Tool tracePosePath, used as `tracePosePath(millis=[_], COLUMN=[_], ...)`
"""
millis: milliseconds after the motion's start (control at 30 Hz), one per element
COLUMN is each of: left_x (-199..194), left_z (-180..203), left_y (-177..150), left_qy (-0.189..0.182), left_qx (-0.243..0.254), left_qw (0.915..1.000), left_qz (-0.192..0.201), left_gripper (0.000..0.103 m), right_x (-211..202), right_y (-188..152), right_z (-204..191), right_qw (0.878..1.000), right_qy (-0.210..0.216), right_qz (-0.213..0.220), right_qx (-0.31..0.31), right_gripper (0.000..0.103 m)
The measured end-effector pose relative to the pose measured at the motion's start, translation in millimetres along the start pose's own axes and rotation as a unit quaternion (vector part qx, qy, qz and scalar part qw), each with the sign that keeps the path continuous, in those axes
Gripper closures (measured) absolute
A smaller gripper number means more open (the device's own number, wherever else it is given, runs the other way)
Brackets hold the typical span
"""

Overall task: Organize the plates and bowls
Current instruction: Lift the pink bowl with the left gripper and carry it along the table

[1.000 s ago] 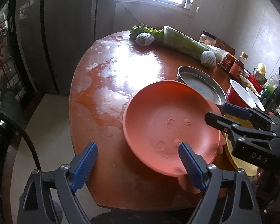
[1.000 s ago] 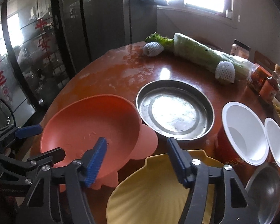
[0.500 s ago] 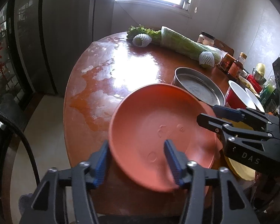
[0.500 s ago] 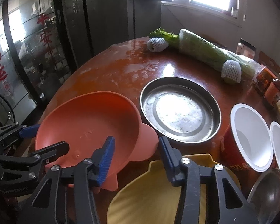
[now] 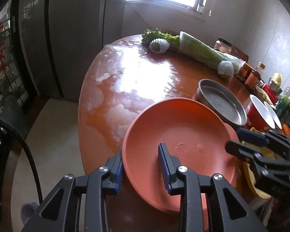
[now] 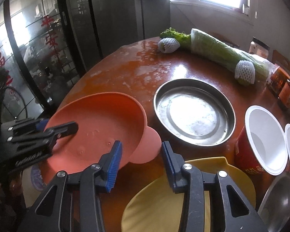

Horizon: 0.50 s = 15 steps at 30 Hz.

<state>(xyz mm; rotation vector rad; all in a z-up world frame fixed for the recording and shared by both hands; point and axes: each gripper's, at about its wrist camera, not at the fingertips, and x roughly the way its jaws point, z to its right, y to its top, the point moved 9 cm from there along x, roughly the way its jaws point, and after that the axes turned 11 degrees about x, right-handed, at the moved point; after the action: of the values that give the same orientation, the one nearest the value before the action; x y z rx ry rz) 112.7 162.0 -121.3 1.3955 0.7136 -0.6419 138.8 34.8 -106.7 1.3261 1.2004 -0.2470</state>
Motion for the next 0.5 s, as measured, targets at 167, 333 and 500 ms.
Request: tracePosePath(millis=[167, 333, 500], left_x=[6.4, 13.8, 20.9], left_z=[-9.3, -7.6, 0.1], left_y=[7.5, 17.1, 25.9], left_qy=[0.007, 0.0, 0.006], left_qx=[0.001, 0.012, 0.035], left_qw=[1.0, 0.9999, 0.9994], left_qz=[-0.002, -0.005, -0.007], left_gripper=[0.07, 0.07, 0.07], right_x=[-2.7, -4.9, -6.6], right_y=[-5.2, -7.9, -12.9], right_z=[-9.5, -16.9, -36.8], right_qw=[1.0, 1.0, 0.999], right_qy=[0.004, 0.01, 0.018], right_qz=[-0.003, -0.001, 0.0], right_qx=[-0.006, -0.007, -0.028], right_gripper=[0.06, 0.061, 0.062])
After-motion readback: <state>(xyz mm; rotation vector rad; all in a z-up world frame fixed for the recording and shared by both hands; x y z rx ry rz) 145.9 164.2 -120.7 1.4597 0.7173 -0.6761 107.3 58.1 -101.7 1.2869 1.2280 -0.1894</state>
